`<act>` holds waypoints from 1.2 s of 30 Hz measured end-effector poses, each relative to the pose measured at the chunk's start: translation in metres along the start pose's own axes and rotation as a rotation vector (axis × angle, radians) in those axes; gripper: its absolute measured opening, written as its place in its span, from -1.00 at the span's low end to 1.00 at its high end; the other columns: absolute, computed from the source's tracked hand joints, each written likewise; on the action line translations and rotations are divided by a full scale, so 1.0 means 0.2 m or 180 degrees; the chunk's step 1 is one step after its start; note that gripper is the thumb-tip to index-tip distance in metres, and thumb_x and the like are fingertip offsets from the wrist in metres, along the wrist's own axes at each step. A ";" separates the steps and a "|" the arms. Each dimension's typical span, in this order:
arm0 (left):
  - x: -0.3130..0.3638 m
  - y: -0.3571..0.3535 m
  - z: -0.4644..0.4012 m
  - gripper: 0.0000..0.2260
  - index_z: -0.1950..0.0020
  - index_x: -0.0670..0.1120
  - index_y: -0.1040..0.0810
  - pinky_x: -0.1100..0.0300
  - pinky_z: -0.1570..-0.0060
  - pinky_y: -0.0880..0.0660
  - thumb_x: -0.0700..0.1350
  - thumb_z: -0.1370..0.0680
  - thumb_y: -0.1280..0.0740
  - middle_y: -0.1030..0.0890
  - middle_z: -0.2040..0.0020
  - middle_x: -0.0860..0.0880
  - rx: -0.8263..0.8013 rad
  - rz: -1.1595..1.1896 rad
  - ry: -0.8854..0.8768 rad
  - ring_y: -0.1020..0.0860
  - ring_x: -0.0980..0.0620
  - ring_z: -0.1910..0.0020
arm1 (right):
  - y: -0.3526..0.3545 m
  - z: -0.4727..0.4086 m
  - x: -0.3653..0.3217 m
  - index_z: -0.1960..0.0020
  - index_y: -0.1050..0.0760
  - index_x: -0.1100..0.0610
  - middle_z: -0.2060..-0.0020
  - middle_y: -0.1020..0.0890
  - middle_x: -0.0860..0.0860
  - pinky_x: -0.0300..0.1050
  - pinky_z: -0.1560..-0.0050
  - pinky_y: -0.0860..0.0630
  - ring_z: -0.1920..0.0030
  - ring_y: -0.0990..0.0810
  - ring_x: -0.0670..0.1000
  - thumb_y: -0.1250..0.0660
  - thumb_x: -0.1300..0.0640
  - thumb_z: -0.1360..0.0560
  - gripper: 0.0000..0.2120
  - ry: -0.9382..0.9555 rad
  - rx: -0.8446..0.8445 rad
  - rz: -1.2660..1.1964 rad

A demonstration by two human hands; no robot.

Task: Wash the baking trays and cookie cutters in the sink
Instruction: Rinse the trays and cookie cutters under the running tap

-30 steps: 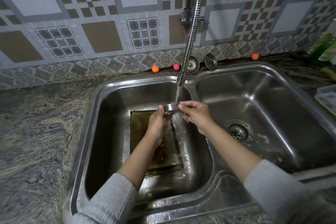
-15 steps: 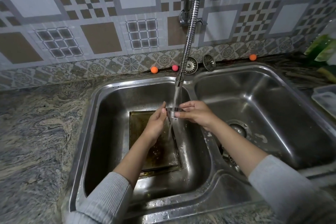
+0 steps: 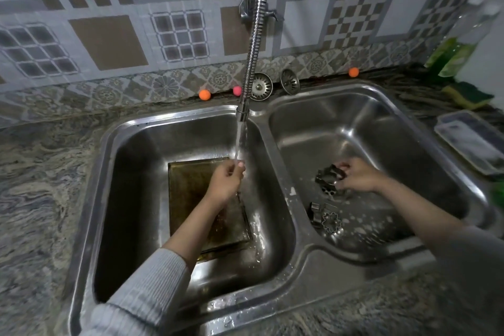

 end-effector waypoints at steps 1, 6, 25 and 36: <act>-0.01 -0.01 0.00 -0.78 0.06 -0.19 -0.53 0.28 0.29 -0.38 -0.09 -0.64 -0.19 -0.52 0.20 -0.11 -0.0022 0.0028 0.0029 -0.48 0.02 0.24 | 0.00 -0.01 0.10 -0.19 -0.49 0.22 -0.05 -0.62 0.15 -0.13 0.02 -0.53 0.03 -0.60 0.07 -0.53 0.30 -0.24 -0.46 -0.0125 -0.0019 0.0210; -0.08 -0.06 0.00 -0.83 0.10 -0.09 -0.51 0.29 0.22 -0.39 -0.12 -0.63 -0.20 -0.52 0.22 -0.09 -0.0070 0.0237 0.0127 -0.48 0.04 0.21 | -0.08 -0.01 0.43 -0.06 -0.51 0.14 0.06 -0.58 0.08 -0.37 0.36 -0.44 0.13 -0.55 0.02 -0.53 0.28 -0.27 -0.60 -0.0431 -0.0161 0.0708; -0.19 0.04 0.05 -0.83 -0.01 -0.19 -0.51 0.20 0.24 -0.46 -0.13 -0.64 -0.17 -0.54 0.23 -0.03 0.0353 0.0468 0.0414 -0.52 0.01 0.22 | -0.21 0.17 -0.41 -0.17 -0.53 0.25 0.13 -0.61 0.02 -0.35 0.12 -0.47 0.14 -0.59 -0.03 -0.35 0.34 -0.44 -0.70 0.0674 0.0777 -0.0104; -0.51 0.35 0.18 -0.66 -0.24 -0.10 -0.43 -0.11 -0.41 -0.19 0.01 -0.52 -0.28 -0.23 -0.42 -0.26 0.0908 -0.1853 0.1408 -0.20 -0.28 -0.40 | -1.09 0.06 -0.71 0.10 -0.50 0.20 0.20 -0.54 0.08 -0.07 0.12 -0.53 0.16 -0.54 0.01 -0.33 0.25 -0.46 -0.97 0.0108 -0.0491 0.0205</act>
Point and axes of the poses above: each hand's wrist, its own z-axis away from the middle knuckle, its own y-axis out of the back of the hand, x = y × z, the point moved 7 cm from there along -z, towards the middle knuckle
